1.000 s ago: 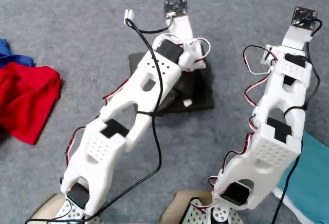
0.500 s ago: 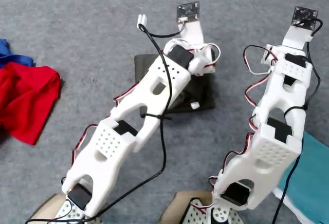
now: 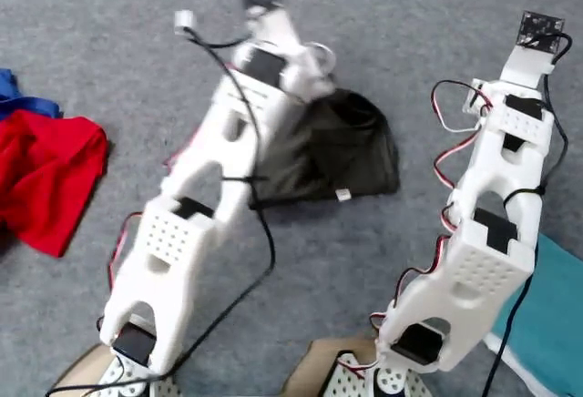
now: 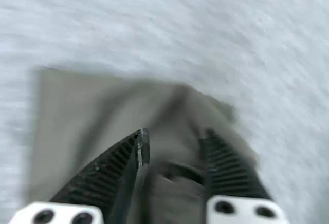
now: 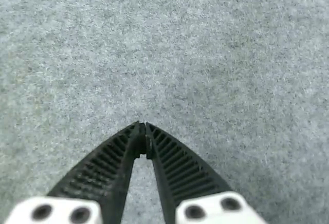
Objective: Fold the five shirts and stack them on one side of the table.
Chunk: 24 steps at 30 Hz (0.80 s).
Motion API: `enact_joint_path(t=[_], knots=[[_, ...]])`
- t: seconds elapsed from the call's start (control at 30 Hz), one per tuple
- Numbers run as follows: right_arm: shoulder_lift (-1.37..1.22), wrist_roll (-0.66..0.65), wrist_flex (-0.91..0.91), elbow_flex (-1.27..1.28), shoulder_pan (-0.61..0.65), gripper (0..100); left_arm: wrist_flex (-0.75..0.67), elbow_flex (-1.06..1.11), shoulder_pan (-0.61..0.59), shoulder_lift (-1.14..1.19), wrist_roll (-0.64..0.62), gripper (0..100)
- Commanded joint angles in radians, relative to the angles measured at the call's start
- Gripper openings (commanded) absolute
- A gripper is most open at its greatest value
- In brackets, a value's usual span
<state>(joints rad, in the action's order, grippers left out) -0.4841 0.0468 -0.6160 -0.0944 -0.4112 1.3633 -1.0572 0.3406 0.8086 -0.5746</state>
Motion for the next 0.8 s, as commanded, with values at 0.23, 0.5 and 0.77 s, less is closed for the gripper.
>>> enact_joint_path(t=[0.23,0.5,0.77], knots=[[0.013,-0.241,-0.083,-0.056,0.143,0.5,0.034,0.049,-0.089,0.119,-0.009,2],[0.05,-0.37,-0.493,-0.269,0.314,0.5,0.018,-0.002,-0.236,0.22,-0.008,2],[0.042,-0.483,-0.914,-0.639,0.489,0.5,0.055,-0.035,-0.252,0.223,-0.008,2]])
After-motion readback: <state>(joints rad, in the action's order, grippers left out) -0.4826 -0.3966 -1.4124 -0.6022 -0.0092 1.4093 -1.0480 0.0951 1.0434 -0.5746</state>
